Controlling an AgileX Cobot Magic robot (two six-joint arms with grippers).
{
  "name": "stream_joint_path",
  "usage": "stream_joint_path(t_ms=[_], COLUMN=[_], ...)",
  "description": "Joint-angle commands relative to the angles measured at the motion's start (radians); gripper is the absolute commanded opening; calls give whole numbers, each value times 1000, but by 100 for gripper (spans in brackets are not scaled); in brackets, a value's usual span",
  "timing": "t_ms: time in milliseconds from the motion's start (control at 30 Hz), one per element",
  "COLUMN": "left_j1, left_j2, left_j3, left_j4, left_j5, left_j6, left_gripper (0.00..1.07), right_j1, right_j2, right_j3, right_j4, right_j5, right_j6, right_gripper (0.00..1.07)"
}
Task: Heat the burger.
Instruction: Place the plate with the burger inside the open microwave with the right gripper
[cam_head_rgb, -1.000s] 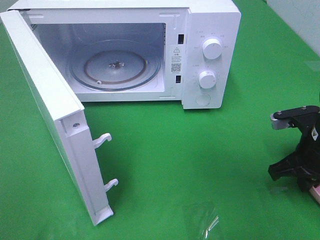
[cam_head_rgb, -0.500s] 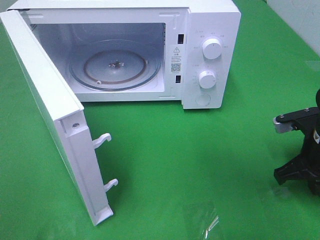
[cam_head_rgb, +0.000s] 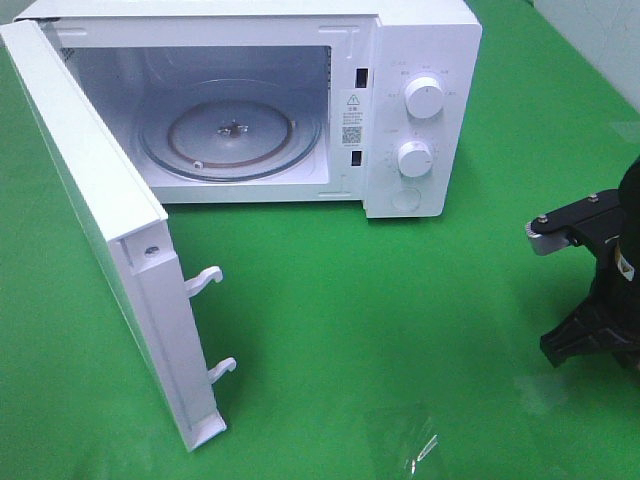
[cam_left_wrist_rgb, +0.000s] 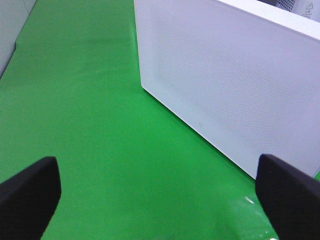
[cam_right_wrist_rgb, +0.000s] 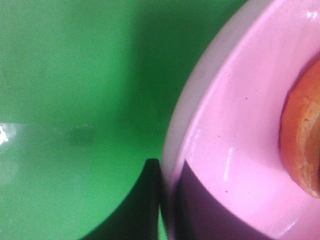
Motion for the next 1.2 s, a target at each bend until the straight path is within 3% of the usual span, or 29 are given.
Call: stream_joint_path(t_ms=[33, 767, 1200], left_j1=[3, 3, 3], left_j2=[-18, -18, -18], left_j3=[2, 2, 2], left_j4=[0, 0, 0], left_j5=[-6, -6, -6], left_j6=[1, 1, 1], left_gripper=[98, 98, 98], right_j1=[38, 272, 447], right_j2=[-40, -61, -224], right_j3=[-2, 0, 147], right_j4=[-102, -174, -173], right_j5=[79, 250, 303], right_j6=[57, 105, 127], right_gripper=[0, 0, 0])
